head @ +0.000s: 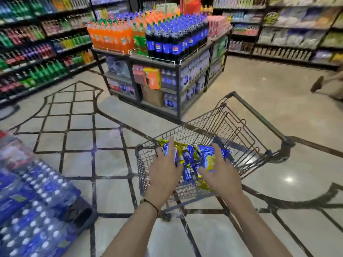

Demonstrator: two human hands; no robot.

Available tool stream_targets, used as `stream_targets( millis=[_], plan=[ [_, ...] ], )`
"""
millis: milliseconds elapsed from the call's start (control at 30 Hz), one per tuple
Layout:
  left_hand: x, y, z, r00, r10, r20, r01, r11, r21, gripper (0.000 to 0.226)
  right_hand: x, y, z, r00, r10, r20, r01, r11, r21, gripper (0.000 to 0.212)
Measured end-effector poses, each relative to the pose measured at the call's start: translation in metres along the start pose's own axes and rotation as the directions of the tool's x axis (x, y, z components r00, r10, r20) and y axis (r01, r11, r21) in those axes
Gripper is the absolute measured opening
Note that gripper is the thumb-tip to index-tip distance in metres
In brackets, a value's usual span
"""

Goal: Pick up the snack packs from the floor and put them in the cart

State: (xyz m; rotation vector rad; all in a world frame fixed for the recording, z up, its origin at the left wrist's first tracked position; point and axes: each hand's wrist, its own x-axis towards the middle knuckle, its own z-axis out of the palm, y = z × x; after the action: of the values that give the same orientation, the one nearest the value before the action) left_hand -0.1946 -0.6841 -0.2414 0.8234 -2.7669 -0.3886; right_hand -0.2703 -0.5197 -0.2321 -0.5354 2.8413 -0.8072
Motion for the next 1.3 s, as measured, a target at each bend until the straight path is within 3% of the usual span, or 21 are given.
stream_targets(
  millis=[133,300,433,633,767,900,1067,1200,1300],
  plan=[
    [0.055,0.004,0.049,0.997,-0.06,0.054,0.063,0.996,-0.055,0.09,0.08,0.021,0.018,0.998,0.019,0.053,-0.02,1.0,0.008,0.091],
    [0.128,-0.011,0.121,0.968,-0.139,0.208,0.154,0.986,-0.059,0.091,0.192,0.058,0.054,0.957,0.039,0.286,-0.067,0.994,0.089,0.091],
    [0.171,-0.028,0.173,0.92,-0.255,0.297,0.279,0.959,-0.042,0.089,0.267,0.09,0.085,0.906,0.029,0.423,-0.092,0.987,0.13,0.093],
    [0.193,-0.041,0.266,0.786,-0.395,0.475,0.46,0.888,-0.021,0.092,0.336,0.134,0.158,0.796,0.027,0.605,-0.039,0.999,0.007,0.094],
    [0.187,-0.057,0.33,0.683,-0.439,0.583,0.534,0.845,0.011,0.102,0.361,0.158,0.213,0.758,0.054,0.65,0.04,0.991,-0.129,0.089],
    [0.186,-0.076,0.394,0.644,-0.469,0.604,0.557,0.829,0.05,0.1,0.381,0.185,0.273,0.708,0.035,0.705,0.128,0.976,-0.177,0.093],
    [0.185,-0.096,0.466,0.553,-0.516,0.654,0.633,0.77,0.072,0.095,0.393,0.222,0.345,0.679,0.081,0.73,0.061,0.984,-0.166,0.092],
    [0.182,-0.113,0.502,0.537,-0.531,0.656,0.642,0.762,0.091,0.097,0.39,0.238,0.387,0.641,0.123,0.758,0.039,0.981,-0.191,0.088],
    [0.186,-0.124,0.514,0.533,-0.55,0.642,0.629,0.766,0.134,0.099,0.387,0.242,0.406,0.661,0.137,0.737,0.016,0.98,-0.197,0.088]
  ],
)
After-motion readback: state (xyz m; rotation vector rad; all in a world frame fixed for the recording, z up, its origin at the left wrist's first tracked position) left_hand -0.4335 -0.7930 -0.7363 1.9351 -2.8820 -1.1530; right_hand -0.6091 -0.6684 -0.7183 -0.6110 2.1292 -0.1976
